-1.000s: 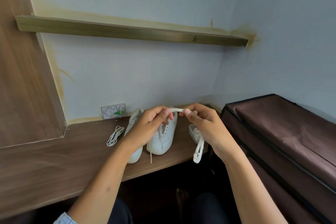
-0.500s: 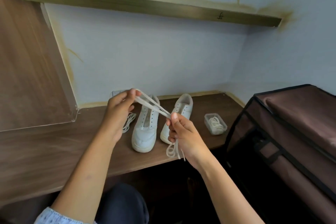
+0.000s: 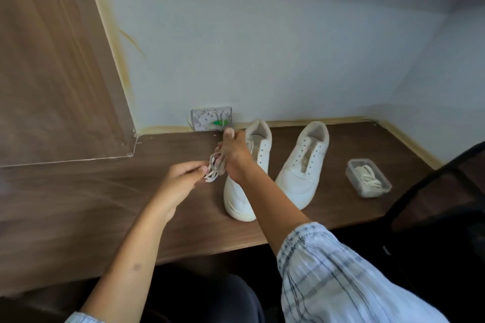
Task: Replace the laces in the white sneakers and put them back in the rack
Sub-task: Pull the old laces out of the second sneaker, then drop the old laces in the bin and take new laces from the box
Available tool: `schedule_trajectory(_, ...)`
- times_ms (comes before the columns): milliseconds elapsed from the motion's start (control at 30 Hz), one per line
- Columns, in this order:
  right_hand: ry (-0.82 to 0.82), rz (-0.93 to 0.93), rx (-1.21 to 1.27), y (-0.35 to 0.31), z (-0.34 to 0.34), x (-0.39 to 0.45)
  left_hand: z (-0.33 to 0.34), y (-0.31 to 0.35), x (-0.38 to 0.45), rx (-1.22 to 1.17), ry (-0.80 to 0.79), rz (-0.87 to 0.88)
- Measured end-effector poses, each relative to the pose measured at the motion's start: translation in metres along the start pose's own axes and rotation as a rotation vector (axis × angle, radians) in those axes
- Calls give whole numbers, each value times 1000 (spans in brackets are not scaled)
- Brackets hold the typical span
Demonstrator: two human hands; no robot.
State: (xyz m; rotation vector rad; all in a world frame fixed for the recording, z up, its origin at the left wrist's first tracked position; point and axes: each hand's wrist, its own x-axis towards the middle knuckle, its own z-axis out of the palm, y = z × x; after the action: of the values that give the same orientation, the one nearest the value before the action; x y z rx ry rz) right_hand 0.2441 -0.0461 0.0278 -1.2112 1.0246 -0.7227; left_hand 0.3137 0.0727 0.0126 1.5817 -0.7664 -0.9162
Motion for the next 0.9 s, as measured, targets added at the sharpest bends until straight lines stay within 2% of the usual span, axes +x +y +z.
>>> schedule_trajectory(100,-73,175,-273,20,15,27,-14,-15,35,152,74,-8)
schedule_trajectory(167,-80,209,-351,35,21,31,-17,-23,56,234,60,2)
schedule_trajectory(333,-31,40,-468,62,25,37,-12,-43,96,316,-106,-3)
schedule_trajectory(433,-103,4,-400,70,27,36,-14,-58,108,298,-152,-4)
schedule_trajectory(533,-146,-5,-366,76,25,20,-16,-65,104,225,-134,-3)
schedule_trajectory(733,-98,-86,-371,106,30,-29,-36,-76,44,77,8,11)
schedule_trajectory(900,-34,-79,-254,132,37,-92,-67,-79,-16,69,-63,-87)
